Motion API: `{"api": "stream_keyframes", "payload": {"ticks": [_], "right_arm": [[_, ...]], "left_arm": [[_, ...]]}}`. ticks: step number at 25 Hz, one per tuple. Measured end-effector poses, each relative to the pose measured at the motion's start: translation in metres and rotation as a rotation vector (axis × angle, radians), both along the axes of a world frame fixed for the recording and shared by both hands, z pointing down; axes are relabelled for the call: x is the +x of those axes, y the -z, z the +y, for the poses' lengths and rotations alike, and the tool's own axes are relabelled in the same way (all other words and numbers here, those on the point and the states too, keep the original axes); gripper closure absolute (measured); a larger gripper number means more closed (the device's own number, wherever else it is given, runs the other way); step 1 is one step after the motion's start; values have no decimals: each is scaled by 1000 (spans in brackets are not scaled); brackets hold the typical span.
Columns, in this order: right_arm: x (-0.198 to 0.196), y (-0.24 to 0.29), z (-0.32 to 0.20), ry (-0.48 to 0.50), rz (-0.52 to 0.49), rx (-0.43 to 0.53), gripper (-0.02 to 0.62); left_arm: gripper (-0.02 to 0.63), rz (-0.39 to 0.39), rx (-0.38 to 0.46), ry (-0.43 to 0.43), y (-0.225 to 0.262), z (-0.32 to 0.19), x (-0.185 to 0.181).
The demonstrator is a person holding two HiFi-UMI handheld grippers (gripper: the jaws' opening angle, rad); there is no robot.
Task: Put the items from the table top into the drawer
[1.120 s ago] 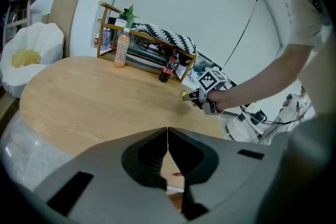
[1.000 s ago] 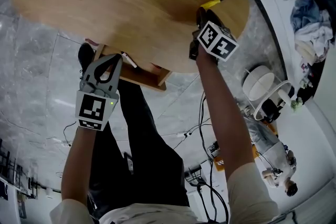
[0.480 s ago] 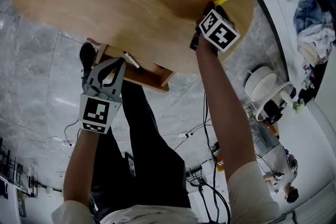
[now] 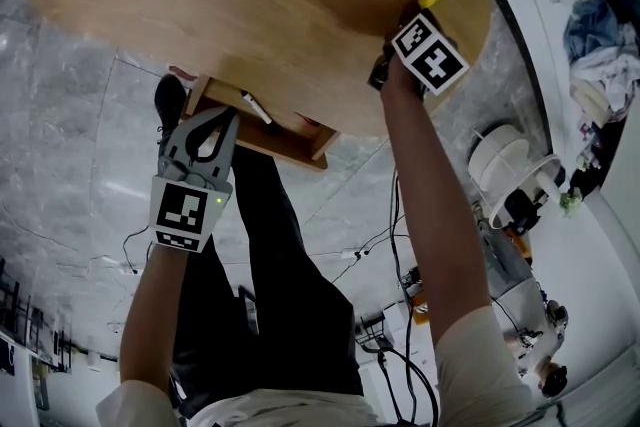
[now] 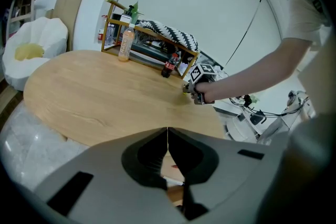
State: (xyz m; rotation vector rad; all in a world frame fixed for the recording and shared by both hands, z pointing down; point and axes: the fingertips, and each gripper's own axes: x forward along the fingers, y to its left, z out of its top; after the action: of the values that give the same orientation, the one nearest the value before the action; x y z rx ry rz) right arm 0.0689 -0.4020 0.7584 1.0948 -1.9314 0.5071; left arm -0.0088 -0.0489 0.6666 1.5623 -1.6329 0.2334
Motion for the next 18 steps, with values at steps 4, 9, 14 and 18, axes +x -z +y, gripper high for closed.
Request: {"api": "stream_keyframes", "payload": {"ticks": [4, 9, 14, 18], "right_arm": [[0, -1, 0, -2, -7, -1, 503], [4, 2, 1, 16, -34, -13, 518], [7, 7, 8, 41, -49, -12, 566], [10, 5, 14, 64, -38, -16, 566]], "left_arm": [[584, 1, 0, 2, -2, 4, 0], [584, 5, 2, -8, 0, 9, 4], [584, 3, 4, -18, 2, 12, 2], [584, -1, 9, -29, 4, 12, 2]]}}
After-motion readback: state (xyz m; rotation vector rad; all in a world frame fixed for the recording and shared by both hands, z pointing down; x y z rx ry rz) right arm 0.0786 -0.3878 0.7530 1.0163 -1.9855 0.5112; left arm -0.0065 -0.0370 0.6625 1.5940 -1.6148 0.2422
